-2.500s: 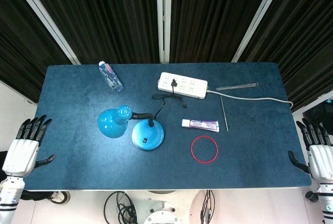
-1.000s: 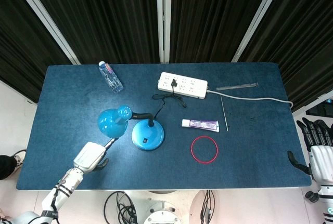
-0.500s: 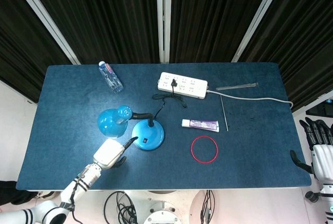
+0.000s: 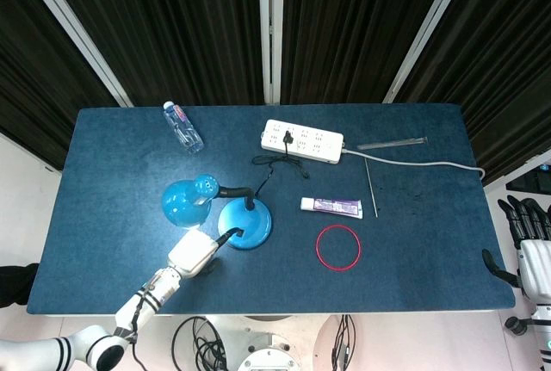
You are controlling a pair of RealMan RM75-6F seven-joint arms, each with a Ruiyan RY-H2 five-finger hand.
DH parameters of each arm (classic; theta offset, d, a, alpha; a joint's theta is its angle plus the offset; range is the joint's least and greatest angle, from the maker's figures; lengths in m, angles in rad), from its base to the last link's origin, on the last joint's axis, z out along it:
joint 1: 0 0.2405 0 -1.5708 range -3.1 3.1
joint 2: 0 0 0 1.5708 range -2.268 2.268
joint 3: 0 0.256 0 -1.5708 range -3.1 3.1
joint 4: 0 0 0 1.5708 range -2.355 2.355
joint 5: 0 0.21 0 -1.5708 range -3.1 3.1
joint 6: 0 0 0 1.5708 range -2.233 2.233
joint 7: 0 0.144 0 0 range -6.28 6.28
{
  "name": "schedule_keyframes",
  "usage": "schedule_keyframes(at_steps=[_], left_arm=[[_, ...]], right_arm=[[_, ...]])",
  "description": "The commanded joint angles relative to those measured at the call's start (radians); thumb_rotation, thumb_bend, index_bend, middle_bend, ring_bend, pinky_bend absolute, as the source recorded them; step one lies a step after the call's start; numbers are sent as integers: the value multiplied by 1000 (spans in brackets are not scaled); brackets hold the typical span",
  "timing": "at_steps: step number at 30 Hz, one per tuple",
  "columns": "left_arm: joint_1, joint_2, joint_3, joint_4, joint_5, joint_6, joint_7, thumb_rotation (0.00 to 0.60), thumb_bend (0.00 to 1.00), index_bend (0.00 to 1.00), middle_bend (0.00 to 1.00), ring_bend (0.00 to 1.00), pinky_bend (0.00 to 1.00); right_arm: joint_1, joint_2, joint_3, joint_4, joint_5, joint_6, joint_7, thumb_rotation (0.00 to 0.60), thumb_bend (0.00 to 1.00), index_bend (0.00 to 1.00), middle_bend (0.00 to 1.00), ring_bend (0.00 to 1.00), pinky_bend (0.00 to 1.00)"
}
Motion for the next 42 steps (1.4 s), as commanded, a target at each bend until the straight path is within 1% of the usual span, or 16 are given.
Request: schedule_keyframes(at_steps=[1,6,20,26,31,34,39,42], left_arm=[[-5,-5,4,6,-2,-1,-2,600,476,86,778,851,904],[-15,-10,13,12,-9,-9,1,600,476,95,778,850,905],[-32,-24,15,24,-38,-8,4,600,479,95,778,851,911],[-40,-27,15,25,-72,-22,22,600,479,95,778,851,912],[-38,-20,14,11,-82,-8,32,600,480,95,778,851,912],[-28,9,28,-31,-80,13,57,600,480,95,778,851,912],[11,91,58,-125,-101,70,124,600,480,110,778,851,911],[62,159,73,-160,-103,156,140,600,480,110,778,851,911]], right_arm=[[-1,-1,0,3,4,-2,3,600,291,0,0,0,0],[-2,-1,0,5,5,-2,9,600,291,0,0,0,0],[-2,-5,0,6,10,-7,0,600,291,0,0,0,0],[-3,-4,0,3,13,-7,-5,600,291,0,0,0,0],[-5,-4,0,3,12,-6,-4,600,291,0,0,0,0],[-6,-1,2,2,12,-2,-2,600,291,0,0,0,0],[-9,6,2,-3,10,4,-1,600,292,0,0,0,0],[-15,9,1,-4,6,13,1,600,292,0,0,0,0]])
